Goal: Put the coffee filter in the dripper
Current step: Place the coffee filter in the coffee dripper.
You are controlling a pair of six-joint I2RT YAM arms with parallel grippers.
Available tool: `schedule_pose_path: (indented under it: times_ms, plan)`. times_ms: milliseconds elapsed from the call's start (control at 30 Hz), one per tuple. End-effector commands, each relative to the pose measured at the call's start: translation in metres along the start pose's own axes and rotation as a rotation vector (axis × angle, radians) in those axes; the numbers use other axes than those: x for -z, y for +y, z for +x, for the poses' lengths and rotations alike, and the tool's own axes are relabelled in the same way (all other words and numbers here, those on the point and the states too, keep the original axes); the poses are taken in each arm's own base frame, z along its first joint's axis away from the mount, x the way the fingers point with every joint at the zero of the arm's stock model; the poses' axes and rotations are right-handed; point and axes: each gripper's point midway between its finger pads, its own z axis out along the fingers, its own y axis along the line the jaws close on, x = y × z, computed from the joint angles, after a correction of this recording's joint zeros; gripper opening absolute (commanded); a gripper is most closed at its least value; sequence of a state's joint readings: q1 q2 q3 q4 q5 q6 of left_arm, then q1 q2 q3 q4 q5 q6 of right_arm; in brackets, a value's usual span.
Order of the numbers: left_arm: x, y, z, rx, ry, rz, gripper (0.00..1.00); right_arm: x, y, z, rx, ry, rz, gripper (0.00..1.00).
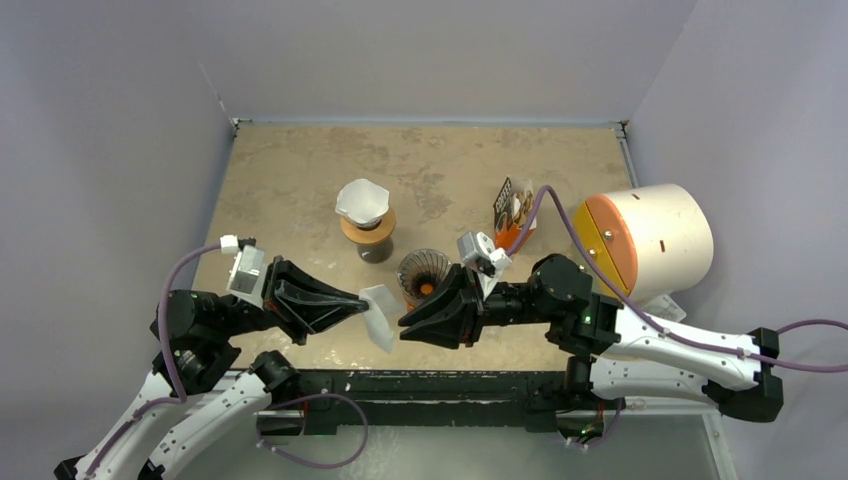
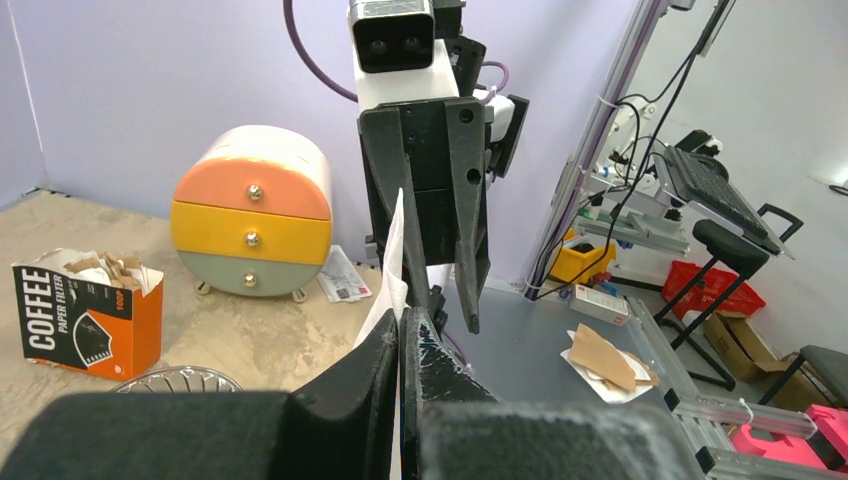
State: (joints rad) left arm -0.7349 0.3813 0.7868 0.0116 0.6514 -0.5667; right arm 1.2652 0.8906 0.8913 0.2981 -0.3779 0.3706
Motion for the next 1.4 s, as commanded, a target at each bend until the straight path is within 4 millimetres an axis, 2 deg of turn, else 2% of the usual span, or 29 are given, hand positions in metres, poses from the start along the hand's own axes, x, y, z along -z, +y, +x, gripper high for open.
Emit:
schedule_pose_path:
  times_ms: [0,100,333,767,1367]
  plan:
    - [-0.002,-0.005,-0.009,-0.003,-0.030,0.017,0.00,-0.005,0.022,-0.019,-0.068,-0.064,-0.099,0.26]
    - [-0.001,-0.004,-0.010,-0.004,-0.033,0.010,0.00,-0.008,0.022,-0.021,-0.085,-0.067,-0.100,0.26]
    - [0.000,-0.006,-0.012,-0.006,-0.039,0.013,0.00,-0.009,0.006,-0.018,-0.081,-0.074,-0.016,0.25]
    - [0.002,-0.008,-0.015,-0.011,-0.050,0.008,0.00,-0.014,-0.003,-0.008,-0.100,-0.040,0.010,0.20]
    - [0.002,-0.010,-0.015,-0.010,-0.051,0.019,0.00,-0.010,0.004,-0.009,-0.087,-0.055,-0.023,0.12]
